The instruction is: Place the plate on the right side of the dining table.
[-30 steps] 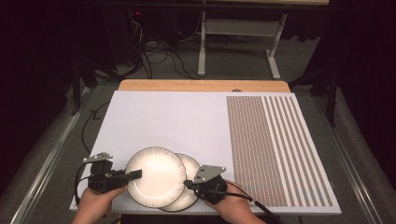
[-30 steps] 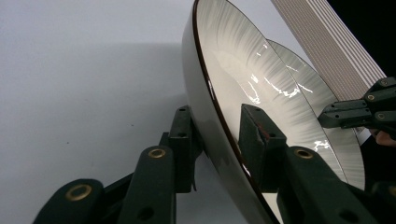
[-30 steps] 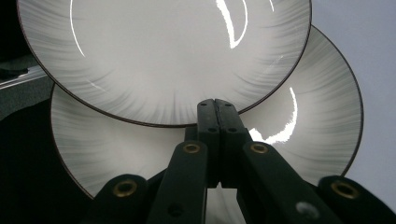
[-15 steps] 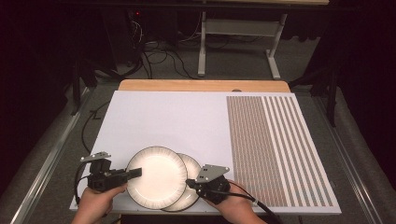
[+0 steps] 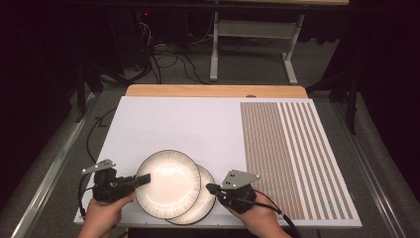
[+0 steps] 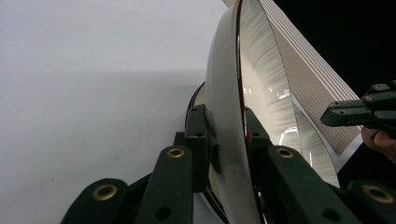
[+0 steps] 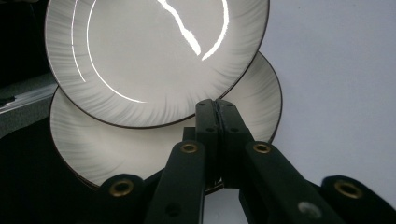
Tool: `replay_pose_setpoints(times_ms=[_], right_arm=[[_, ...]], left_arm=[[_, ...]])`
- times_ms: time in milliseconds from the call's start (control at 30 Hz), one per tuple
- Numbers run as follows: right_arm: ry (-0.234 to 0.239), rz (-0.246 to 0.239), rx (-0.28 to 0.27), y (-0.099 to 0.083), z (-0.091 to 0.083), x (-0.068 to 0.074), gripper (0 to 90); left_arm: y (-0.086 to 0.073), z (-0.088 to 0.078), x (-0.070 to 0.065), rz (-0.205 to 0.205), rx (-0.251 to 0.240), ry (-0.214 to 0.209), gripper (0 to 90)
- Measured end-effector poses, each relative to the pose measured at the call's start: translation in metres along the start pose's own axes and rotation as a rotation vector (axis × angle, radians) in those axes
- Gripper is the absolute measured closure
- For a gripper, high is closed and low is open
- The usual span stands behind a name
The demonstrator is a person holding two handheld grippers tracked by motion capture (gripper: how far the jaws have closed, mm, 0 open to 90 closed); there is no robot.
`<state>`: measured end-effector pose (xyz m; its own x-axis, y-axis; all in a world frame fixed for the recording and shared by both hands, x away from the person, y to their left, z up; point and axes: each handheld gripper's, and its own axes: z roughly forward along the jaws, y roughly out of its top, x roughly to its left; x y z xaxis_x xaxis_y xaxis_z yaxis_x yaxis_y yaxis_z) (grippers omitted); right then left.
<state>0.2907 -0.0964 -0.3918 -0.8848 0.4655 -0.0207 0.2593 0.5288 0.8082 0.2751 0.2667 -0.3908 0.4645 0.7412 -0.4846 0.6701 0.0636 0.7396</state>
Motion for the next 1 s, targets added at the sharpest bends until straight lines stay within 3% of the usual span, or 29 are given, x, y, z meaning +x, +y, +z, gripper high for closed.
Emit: replay_pose_setpoints(times_ms=[167,567,767,900,1000], right_arm=[[-0.010,0.025,-0.014,-0.002,-0.007,-0.005,87.1],[-0.065,0.073,-0.049,-0.005,-0.024,-0.023,79.5],[-0.107,0.099,-0.096,-0.008,-0.044,-0.033,71.0],[-0.136,0.100,-0.108,-0.011,-0.052,-0.038,67.2],[-0.176,0.105,-0.133,-0.014,-0.063,-0.044,59.3]], left_arm=[[-0.001,-0.001,-0.002,0.031,-0.035,-0.005,79.3],[0.002,0.001,-0.010,0.124,-0.079,0.045,79.8],[0.003,-0.001,-0.008,0.142,-0.108,0.070,79.7],[0.003,-0.003,-0.009,0.174,-0.139,0.098,79.8],[0.003,-0.004,-0.011,0.205,-0.163,0.119,79.8]])
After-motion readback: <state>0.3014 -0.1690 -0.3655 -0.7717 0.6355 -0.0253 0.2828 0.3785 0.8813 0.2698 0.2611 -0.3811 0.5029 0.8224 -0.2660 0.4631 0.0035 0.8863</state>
